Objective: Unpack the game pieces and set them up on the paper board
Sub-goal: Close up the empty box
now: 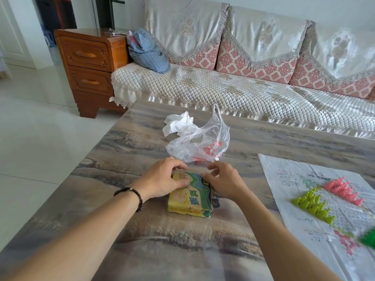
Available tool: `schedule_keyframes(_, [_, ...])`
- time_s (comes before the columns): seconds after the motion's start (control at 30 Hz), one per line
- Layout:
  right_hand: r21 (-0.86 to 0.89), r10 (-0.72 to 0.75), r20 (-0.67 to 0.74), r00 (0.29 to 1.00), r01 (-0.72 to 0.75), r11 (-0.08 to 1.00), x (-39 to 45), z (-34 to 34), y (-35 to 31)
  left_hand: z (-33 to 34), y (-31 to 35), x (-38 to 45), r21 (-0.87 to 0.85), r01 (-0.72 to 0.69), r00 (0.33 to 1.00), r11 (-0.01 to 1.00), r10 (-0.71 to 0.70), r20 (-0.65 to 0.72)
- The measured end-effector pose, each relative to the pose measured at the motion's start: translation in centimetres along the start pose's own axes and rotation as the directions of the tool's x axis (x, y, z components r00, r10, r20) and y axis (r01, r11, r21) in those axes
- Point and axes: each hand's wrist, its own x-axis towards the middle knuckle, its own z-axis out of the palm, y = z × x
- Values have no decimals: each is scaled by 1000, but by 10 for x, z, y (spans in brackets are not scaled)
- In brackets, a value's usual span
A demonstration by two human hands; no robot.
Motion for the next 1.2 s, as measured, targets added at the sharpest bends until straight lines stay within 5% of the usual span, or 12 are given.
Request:
schedule_keyframes(0.23, [231,56,204,977,-104,967,-35,0,-9,-2,-1,-40,236,-162,971,958,113,210])
schedule_keyframes(0.67, [136,-111,224,968,82,987,30,100,-131,-97,-106,-65,232,49,994,972,-71,86])
schedule_keyframes(1.2, [153,-56,176,983,29,988,53,120,-162,-129,-134,-39,220,82,985,972,-112,129])
